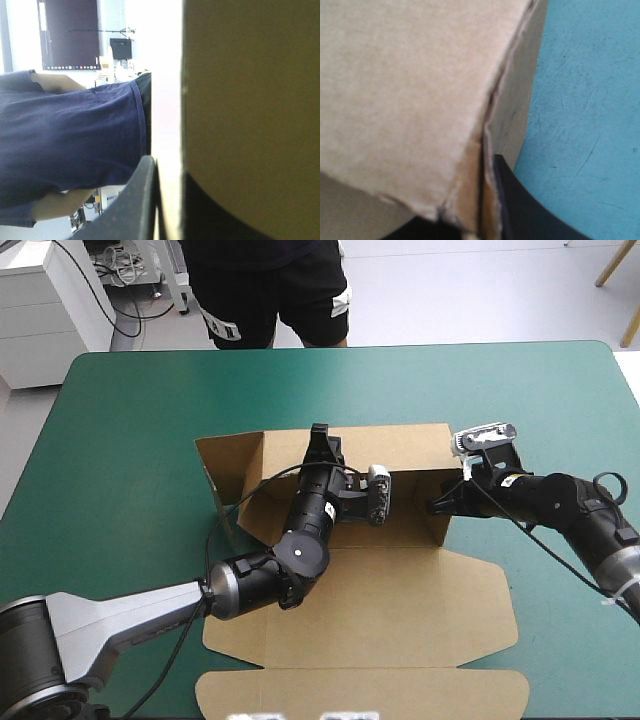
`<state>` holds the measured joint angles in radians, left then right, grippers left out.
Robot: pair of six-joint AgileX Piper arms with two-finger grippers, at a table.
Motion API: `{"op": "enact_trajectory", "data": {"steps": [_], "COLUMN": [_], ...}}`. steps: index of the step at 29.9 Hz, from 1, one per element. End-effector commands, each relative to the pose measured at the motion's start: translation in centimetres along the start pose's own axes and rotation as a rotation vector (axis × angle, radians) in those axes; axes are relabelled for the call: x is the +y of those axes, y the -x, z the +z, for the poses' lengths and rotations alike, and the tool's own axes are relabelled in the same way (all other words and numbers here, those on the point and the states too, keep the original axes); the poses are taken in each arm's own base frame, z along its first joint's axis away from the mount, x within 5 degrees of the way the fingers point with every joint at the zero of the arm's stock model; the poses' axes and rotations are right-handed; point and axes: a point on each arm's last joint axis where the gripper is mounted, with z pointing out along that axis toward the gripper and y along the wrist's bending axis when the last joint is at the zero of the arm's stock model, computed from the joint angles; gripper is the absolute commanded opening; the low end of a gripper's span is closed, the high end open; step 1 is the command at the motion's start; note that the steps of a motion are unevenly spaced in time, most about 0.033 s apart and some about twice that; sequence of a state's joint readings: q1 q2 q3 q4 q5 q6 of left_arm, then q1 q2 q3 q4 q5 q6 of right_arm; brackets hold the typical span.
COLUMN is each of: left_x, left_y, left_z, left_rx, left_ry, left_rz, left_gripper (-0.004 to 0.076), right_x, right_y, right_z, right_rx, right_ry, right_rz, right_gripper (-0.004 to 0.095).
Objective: Fold the box
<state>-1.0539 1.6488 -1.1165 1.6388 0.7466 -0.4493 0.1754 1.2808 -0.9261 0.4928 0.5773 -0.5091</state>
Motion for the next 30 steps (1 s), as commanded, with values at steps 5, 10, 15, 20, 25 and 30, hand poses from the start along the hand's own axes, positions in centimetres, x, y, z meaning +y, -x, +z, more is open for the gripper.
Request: {"op": "enact_trajectory", "data": {"steps": [5,10,15,20,25,30], "left_x": [2.0,2.0,2.0,2.4,2.9,4.2], "left_y": [1.0,1.4,2.6,3.8,4.2,3.9], "left_z": [-1.3,-1.7,-3.0,-5.2,-6.9,-8.5], "left_rx": [-0.109,-0.124,-0.168,-0.202,-0.179,-0.176], "left_ry": [0.056,0.057,0.063,0.094,0.144,0.188], "left_rz": [-0.044,-0.041,-0.038,-0.045,-0.058,-0.094], "left_gripper": [0.029,0.0323,0.0322,0.0322,0.0288,0.0075], "right_x": [-0.2,-0.5,-0.7,-1.1,-1.5,-2.0], "right_y": [1.0,2.0,3.0,4.5,5.8,7.2], "right_z": [-1.1,-1.7,-2.0,-1.0,0.2,1.0], "right_rx": [-0.032,-0.051,-0.041,-0.007,0.044,0.122], "right_ry": [-0.051,-0.095,-0.116,-0.113,-0.111,-0.119], "right_rz": [0.021,0.022,0.022,0.045,0.056,0.058], "right_gripper": [0.0002,0.0002,0.0002,0.0002,0.0001,0.0001]}}
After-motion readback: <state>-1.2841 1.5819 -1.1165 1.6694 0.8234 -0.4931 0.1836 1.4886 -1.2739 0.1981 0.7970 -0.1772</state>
